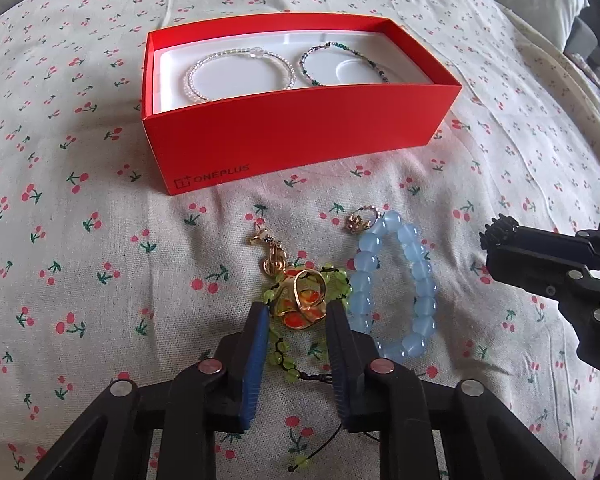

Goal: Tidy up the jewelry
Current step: 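Grasp the black claw clip with the right gripper while the left grasps the gold rings, then lift the gold rings and black clip into the red box and release both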

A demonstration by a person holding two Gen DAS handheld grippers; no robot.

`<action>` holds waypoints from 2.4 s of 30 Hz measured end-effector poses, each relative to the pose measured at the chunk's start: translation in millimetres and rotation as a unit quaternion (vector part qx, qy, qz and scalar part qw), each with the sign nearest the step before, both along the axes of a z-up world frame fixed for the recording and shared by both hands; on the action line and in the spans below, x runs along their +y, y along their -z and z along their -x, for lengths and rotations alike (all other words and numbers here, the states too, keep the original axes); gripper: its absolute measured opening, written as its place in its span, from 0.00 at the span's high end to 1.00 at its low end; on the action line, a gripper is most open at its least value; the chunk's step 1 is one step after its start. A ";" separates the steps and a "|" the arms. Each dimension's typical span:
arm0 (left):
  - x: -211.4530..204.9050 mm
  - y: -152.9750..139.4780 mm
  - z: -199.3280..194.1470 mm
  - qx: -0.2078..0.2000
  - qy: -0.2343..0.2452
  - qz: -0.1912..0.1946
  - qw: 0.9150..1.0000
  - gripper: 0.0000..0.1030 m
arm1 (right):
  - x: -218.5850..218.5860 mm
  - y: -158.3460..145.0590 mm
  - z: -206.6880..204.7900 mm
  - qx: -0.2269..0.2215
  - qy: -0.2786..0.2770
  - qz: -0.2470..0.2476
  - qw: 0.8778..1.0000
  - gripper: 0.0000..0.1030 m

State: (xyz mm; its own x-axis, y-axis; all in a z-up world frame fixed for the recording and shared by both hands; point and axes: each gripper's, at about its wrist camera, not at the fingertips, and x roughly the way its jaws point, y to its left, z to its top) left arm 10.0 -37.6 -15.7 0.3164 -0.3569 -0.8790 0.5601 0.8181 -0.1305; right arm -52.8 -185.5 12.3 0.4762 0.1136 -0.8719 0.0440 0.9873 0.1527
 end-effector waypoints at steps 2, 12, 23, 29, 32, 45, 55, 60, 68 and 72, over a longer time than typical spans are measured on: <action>-1.1 -0.9 1.8 -0.004 0.004 -0.005 1.000 0.83 | -0.9 0.3 0.4 0.004 0.002 0.000 1.000 0.81; 1.8 -9.9 5.5 -0.015 0.010 -0.004 1.000 1.00 | -6.8 -5.7 2.1 0.010 0.018 -0.004 1.000 0.81; 2.7 -17.5 4.0 -0.013 0.011 0.004 1.000 0.75 | -8.6 -17.8 3.8 0.000 0.026 -0.017 1.000 0.81; -3.8 -7.9 -0.5 0.000 0.000 0.002 1.000 0.71 | -6.1 -14.1 3.0 0.005 0.023 -0.019 1.000 0.81; -8.2 -2.5 -2.7 -0.002 -0.006 -0.009 1.000 0.71 | -6.7 -12.2 2.2 0.007 0.022 -0.020 1.000 0.81; -7.8 -3.5 -4.5 -0.018 -0.019 -0.016 1.000 0.79 | -15.8 -13.5 0.9 0.006 0.029 -0.025 0.999 0.81; -1.6 -42.3 -4.1 -0.041 -0.024 0.011 0.999 0.79 | -16.3 -38.1 -8.9 -0.018 0.029 -0.031 0.999 0.81; -3.4 -68.3 -16.0 -0.061 -0.030 0.025 0.997 0.79 | -22.1 -56.6 -24.5 -0.042 0.038 -0.049 0.997 0.81; -10.5 -71.7 -52.9 -0.079 -0.047 0.052 0.994 0.79 | -34.6 -59.1 -58.2 -0.067 0.056 -0.088 0.992 0.81; -15.8 -59.1 -68.3 -0.073 -0.053 0.051 0.995 0.78 | -35.3 -52.1 -74.4 -0.074 0.057 -0.097 0.991 0.81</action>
State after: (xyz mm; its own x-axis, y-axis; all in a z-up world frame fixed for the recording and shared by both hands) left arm 78.3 -53.4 43.4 0.4791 -0.3988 -0.7819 0.4901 0.8606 -0.1387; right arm 21.6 -220.7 64.4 0.6174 0.2101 -0.7581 0.1165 0.9286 0.3522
